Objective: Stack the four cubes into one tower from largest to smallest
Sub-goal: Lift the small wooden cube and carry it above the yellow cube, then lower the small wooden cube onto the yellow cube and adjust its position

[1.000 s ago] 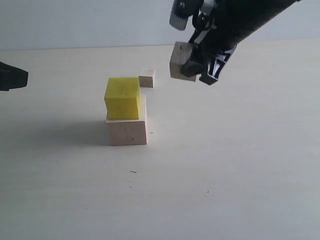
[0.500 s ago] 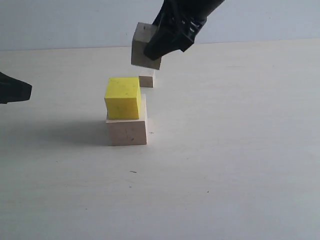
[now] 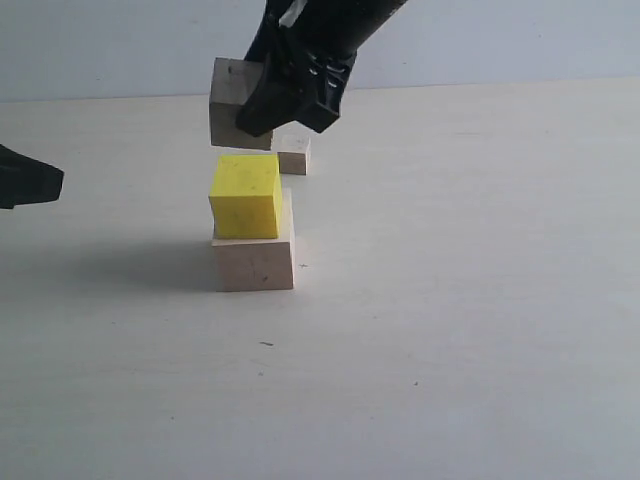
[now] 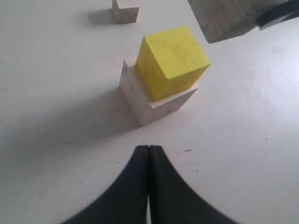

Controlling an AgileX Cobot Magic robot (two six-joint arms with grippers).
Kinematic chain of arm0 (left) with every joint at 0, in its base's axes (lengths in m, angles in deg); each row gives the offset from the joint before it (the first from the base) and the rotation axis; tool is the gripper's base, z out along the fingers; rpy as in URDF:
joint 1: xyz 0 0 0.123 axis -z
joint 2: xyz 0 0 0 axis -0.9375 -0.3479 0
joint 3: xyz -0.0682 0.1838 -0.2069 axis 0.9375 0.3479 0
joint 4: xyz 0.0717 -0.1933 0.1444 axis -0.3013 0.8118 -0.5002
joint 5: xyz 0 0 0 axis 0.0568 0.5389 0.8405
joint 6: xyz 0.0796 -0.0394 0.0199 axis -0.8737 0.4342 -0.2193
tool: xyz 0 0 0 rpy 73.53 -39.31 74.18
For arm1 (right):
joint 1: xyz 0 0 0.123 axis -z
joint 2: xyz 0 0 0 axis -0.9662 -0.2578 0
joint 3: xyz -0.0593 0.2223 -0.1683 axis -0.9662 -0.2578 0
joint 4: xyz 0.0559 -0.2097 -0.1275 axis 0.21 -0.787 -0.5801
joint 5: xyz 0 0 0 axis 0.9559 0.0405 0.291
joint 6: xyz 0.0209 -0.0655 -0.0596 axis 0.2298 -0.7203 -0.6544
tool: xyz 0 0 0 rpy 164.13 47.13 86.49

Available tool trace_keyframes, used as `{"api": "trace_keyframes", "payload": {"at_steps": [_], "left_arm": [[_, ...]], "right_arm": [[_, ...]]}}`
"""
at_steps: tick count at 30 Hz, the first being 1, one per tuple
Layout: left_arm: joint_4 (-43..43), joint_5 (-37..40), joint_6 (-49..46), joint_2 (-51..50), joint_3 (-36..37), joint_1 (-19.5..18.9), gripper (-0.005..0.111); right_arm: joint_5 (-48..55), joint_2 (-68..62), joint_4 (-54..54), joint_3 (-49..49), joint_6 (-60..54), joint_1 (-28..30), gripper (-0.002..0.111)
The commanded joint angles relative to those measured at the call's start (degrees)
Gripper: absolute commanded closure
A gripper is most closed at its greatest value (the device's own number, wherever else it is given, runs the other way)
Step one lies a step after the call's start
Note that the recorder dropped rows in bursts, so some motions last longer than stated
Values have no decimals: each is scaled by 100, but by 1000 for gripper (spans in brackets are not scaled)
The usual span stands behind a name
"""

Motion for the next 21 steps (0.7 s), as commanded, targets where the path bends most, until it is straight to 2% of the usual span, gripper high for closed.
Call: {"api": "trace_keyframes", "payload": {"at_steps": [1, 9, 21], "left_arm": [[24, 36, -19, -20, -31, -19, 107], [24, 82, -19, -20, -31, -19, 107], [24, 57, -19, -20, -31, -19, 107]], "right_arm": [[-7, -319, -238, 325, 377, -19, 108], [556, -670, -407, 1040, 726, -19, 108], [748, -849, -345, 1075, 734, -19, 108]]}}
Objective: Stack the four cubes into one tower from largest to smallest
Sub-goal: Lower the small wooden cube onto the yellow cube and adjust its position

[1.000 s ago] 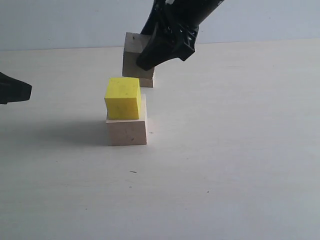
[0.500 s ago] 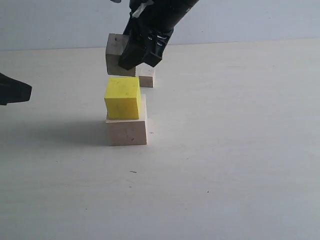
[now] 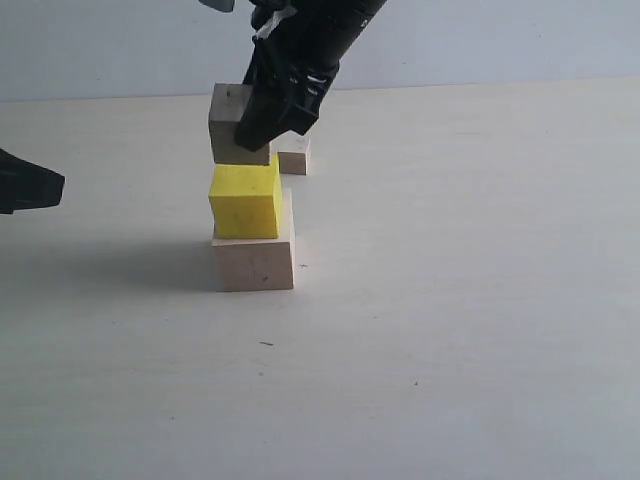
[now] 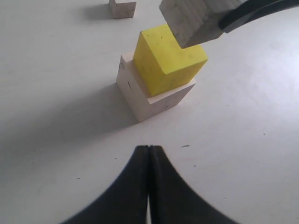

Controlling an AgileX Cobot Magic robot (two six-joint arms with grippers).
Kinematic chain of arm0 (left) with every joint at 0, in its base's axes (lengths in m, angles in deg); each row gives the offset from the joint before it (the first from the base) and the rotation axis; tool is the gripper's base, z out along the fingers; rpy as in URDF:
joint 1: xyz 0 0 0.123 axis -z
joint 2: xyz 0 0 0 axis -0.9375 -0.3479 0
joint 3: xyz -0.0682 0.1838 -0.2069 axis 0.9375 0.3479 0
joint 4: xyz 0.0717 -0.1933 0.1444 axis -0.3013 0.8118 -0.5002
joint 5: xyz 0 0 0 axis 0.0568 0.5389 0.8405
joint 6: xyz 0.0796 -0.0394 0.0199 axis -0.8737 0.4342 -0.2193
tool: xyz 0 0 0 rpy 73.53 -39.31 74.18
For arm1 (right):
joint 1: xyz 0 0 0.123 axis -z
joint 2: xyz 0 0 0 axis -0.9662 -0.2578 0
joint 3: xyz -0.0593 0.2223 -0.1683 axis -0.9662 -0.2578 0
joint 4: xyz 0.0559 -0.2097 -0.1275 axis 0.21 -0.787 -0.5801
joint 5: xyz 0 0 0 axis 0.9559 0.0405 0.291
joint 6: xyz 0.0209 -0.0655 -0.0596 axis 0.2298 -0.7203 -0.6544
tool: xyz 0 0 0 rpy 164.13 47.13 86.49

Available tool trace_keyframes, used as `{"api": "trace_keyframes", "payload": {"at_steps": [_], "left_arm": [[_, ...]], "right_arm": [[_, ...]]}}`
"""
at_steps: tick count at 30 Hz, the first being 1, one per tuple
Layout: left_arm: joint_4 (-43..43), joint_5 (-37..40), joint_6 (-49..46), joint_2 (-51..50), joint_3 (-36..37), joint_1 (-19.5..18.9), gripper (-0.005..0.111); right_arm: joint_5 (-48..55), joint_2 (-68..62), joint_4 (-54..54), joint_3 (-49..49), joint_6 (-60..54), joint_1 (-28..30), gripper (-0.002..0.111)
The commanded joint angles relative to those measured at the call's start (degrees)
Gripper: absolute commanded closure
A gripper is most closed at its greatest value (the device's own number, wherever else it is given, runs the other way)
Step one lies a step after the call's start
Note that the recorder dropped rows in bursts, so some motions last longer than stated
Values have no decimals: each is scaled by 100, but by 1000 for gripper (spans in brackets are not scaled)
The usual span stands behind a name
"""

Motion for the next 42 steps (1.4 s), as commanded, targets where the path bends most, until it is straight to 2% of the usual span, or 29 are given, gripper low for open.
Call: {"api": "trace_keyframes", "payload": {"at_steps": [1, 42], "left_arm": [[26, -60, -19, -20, -31, -19, 107], [26, -130, -19, -20, -31, -19, 107]], "right_arm": [[12, 0, 101, 44, 6, -6, 108], [-44, -251, 76, 33, 147, -37, 108]]}}
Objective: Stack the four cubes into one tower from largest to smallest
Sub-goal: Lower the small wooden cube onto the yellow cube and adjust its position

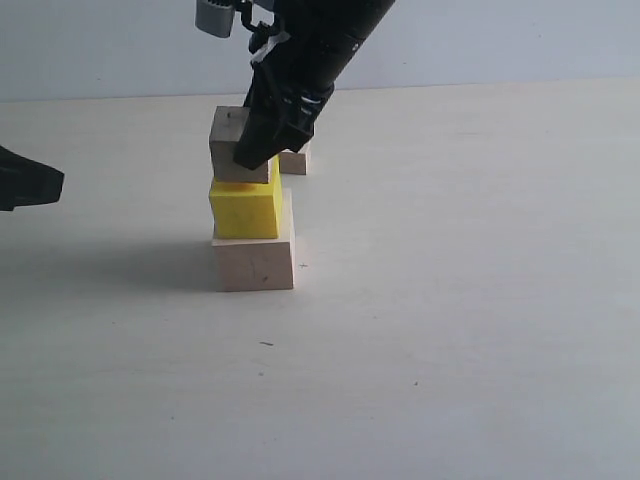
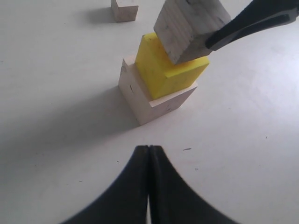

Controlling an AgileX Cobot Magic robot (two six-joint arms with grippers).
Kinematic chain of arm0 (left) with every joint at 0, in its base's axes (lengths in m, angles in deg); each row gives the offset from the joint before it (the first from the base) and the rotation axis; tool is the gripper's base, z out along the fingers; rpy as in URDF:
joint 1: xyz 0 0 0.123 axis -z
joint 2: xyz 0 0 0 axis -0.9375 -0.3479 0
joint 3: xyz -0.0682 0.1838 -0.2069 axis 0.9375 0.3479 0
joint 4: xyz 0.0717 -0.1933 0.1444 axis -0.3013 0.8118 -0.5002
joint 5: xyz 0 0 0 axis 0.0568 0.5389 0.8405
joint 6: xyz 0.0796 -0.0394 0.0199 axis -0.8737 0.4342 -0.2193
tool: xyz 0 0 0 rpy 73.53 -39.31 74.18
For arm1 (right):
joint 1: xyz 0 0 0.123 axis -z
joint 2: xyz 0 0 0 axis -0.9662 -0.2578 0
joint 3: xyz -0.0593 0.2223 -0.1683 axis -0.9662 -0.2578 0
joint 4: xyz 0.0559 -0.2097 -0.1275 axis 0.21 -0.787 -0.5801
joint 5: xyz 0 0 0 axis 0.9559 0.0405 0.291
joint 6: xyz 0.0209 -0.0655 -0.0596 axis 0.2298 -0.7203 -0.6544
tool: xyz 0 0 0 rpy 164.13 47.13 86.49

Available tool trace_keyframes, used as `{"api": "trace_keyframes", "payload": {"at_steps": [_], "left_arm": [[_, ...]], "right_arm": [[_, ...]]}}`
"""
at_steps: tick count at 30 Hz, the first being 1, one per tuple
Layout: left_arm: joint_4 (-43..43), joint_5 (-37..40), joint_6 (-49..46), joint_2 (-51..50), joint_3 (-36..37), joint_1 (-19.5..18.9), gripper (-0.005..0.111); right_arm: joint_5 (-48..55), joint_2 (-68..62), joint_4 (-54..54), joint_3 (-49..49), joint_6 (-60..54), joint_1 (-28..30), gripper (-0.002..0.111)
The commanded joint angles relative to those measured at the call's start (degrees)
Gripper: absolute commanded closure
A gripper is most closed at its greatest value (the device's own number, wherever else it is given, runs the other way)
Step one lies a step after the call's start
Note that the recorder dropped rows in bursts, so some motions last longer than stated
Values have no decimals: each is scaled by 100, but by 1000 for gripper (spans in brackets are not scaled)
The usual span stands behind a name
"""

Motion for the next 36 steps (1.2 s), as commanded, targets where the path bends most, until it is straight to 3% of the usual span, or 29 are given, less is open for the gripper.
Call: {"api": "trace_keyframes", "payload": {"at_steps": [1, 36], "left_arm": [[36, -73, -19, -20, -31, -19, 107], [36, -75, -31, -20, -31, -19, 107]], "right_arm": [[-26, 21, 68, 33, 27, -15, 108], [-84, 21, 25, 10, 123, -15, 108]]}}
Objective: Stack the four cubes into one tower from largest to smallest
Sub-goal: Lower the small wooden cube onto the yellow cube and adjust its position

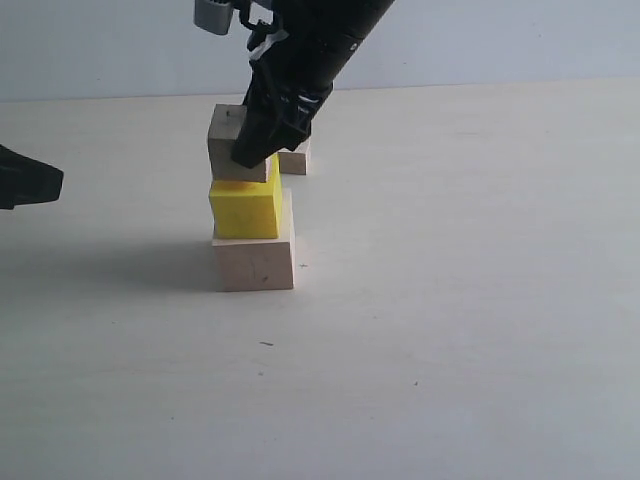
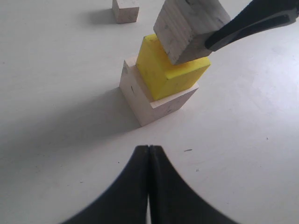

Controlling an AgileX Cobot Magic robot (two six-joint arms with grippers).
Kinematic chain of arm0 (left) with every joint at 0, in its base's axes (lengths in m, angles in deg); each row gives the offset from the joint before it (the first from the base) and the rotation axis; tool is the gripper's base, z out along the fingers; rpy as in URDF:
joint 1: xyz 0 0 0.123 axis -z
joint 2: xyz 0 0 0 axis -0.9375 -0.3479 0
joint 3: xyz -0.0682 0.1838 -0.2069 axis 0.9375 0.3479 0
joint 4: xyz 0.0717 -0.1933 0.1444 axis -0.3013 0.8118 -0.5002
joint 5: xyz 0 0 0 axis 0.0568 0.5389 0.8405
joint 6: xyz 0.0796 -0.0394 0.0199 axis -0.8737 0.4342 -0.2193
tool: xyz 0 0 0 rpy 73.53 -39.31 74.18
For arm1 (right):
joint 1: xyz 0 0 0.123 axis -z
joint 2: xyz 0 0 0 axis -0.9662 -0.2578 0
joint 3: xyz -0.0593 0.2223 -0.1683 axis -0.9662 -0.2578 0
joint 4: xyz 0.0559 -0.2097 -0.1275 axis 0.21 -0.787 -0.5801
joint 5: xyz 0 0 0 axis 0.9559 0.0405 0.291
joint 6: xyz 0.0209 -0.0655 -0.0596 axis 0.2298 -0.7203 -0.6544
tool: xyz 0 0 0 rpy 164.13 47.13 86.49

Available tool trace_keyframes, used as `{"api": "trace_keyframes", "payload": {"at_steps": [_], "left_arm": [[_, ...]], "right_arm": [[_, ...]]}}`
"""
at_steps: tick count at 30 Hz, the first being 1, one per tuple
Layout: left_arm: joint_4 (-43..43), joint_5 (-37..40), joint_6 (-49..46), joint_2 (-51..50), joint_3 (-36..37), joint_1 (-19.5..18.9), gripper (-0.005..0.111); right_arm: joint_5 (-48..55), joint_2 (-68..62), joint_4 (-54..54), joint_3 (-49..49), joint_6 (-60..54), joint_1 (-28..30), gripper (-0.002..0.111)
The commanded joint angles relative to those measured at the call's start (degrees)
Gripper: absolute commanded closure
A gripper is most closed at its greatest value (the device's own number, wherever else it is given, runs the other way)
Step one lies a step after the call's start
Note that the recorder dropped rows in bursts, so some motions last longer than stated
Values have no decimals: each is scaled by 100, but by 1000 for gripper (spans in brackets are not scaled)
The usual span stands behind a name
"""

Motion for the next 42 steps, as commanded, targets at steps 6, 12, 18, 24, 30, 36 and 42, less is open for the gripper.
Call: {"api": "trace_keyframes", "payload": {"at_steps": [6, 12, 18, 24, 30, 36, 42], "left_arm": [[36, -52, -31, -20, -31, -19, 107], [36, -52, -31, -20, -31, -19, 107], [36, -52, -31, -20, -31, -19, 107], [36, -52, -31, -20, -31, -19, 107], [36, -52, -31, -20, -31, -19, 107], [36, -50, -31, -20, -31, -19, 107], [36, -50, -31, -20, -31, -19, 107]], "right_arm": [[-54, 21, 1, 10, 78, -11, 108], [-41, 21, 1, 10, 78, -11, 108], [-18, 21, 1, 10, -8, -11, 108], [49, 21, 65, 10, -79, -11, 101], [49, 21, 114, 10, -93, -11, 93], [49, 21, 114, 10, -108, -11, 85], [18, 21, 114, 10, -108, -11, 74]]}}
